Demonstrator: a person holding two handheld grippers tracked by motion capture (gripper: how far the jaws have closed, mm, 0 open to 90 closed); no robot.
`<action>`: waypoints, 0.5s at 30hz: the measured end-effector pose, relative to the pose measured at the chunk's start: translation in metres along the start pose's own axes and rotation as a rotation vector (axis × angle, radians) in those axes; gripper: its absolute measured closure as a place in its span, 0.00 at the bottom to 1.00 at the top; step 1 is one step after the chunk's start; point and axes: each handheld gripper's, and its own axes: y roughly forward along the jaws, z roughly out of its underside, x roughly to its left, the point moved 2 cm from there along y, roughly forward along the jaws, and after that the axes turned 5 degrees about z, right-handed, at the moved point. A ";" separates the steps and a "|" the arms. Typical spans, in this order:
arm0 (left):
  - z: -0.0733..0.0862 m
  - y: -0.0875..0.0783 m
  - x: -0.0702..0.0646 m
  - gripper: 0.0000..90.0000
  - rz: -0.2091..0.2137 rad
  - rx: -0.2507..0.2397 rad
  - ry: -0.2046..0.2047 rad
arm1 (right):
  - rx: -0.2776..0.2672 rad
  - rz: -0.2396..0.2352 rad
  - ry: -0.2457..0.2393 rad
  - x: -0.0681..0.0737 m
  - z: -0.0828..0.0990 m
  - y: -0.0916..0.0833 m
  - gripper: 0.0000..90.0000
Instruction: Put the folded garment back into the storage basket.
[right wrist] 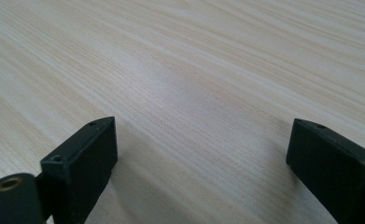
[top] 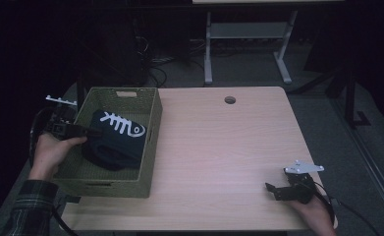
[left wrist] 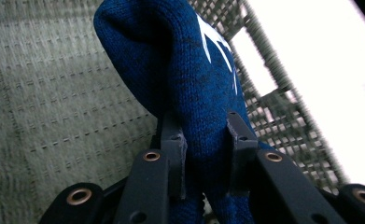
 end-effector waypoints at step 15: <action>0.002 0.010 0.023 0.69 -0.126 0.043 0.024 | 0.001 0.000 0.000 0.000 0.000 0.000 0.09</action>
